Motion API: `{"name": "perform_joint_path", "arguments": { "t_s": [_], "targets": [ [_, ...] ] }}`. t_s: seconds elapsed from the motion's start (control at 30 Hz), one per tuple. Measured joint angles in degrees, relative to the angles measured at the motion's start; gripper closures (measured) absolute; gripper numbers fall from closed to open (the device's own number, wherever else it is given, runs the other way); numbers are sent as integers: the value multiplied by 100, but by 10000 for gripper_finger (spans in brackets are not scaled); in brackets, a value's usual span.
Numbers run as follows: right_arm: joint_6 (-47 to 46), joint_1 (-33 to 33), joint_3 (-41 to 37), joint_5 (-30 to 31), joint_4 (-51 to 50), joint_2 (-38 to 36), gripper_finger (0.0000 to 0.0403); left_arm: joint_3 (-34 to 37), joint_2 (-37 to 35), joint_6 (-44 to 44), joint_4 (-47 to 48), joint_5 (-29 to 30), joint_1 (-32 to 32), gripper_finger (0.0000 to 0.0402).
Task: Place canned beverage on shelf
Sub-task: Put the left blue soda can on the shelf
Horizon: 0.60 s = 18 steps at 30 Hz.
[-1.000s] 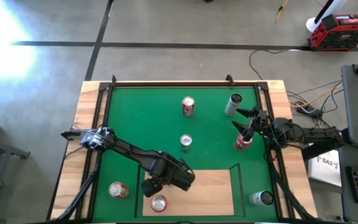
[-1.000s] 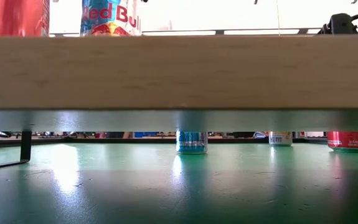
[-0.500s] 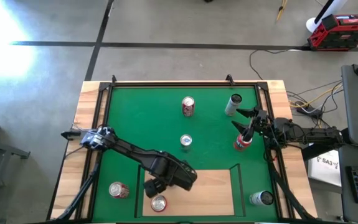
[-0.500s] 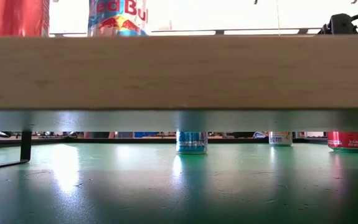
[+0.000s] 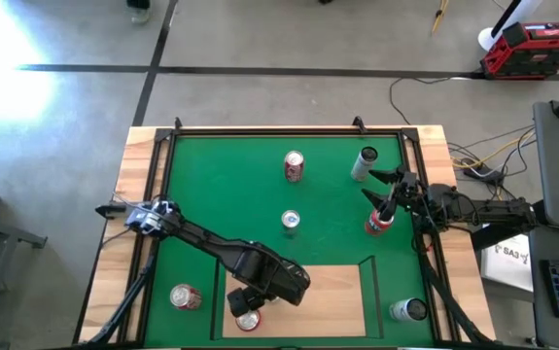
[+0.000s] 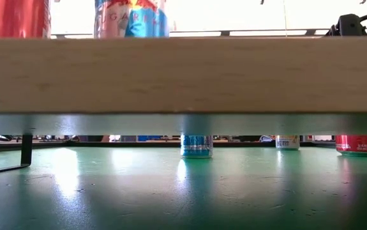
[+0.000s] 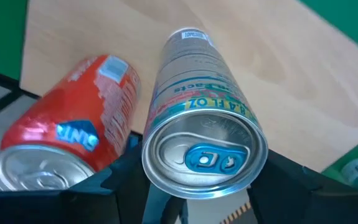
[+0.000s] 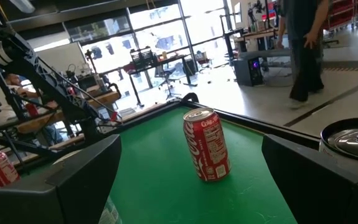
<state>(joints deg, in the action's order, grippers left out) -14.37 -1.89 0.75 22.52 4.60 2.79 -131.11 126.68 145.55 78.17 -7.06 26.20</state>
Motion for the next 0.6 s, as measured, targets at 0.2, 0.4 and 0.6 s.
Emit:
{"name": "perform_joint_path", "arguments": {
  "t_s": [0.2,0.4,0.6],
  "targets": [
    [0,-2,0,0,0,0,22,0,7,-190,-192,-24,39,181],
    [0,-2,2,0,0,0,22,0,16,-259,-385,-274,61,180],
    [0,-2,0,0,0,0,22,0,21,-254,-531,-296,147,180]
  ]
}}
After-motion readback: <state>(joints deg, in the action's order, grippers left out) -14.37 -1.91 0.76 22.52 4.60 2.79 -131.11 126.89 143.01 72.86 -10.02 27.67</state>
